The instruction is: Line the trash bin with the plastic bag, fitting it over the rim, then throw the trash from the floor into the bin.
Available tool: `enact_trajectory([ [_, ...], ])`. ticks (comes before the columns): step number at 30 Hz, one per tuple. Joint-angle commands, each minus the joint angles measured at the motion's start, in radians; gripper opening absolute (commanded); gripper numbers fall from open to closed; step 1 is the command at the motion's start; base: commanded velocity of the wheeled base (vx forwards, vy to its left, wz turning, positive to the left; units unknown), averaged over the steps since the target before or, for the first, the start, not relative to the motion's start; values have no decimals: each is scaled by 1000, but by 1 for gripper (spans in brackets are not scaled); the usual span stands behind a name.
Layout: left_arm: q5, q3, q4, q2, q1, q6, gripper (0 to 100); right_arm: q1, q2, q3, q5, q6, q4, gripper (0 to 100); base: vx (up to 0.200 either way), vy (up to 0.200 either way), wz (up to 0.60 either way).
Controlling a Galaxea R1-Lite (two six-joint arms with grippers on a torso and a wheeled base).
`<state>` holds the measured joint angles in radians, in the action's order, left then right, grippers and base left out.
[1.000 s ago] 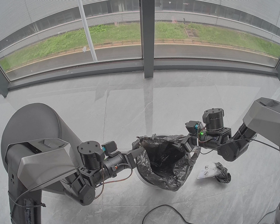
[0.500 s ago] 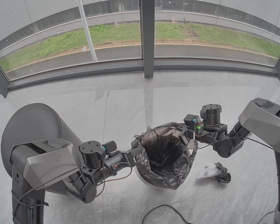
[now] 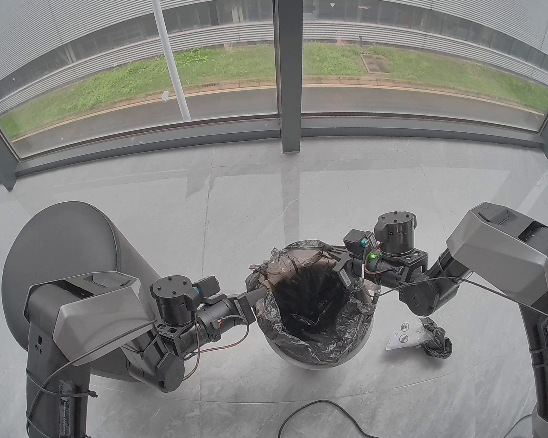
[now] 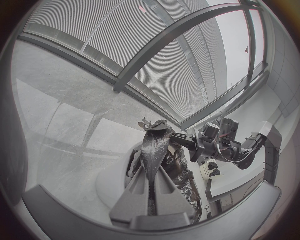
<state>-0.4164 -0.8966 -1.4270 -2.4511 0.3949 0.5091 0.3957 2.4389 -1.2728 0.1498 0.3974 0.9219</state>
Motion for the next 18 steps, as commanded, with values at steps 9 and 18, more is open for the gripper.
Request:
enact_trajectory([
  [9,1,30,10,-2,-13,0,100,2,-3,-4,1,-2,12,0,0,0,0],
  [18,4,30,51,-32,-36,-24,100,-5,9,-13,-3,-5,15,0,0,0,0],
])
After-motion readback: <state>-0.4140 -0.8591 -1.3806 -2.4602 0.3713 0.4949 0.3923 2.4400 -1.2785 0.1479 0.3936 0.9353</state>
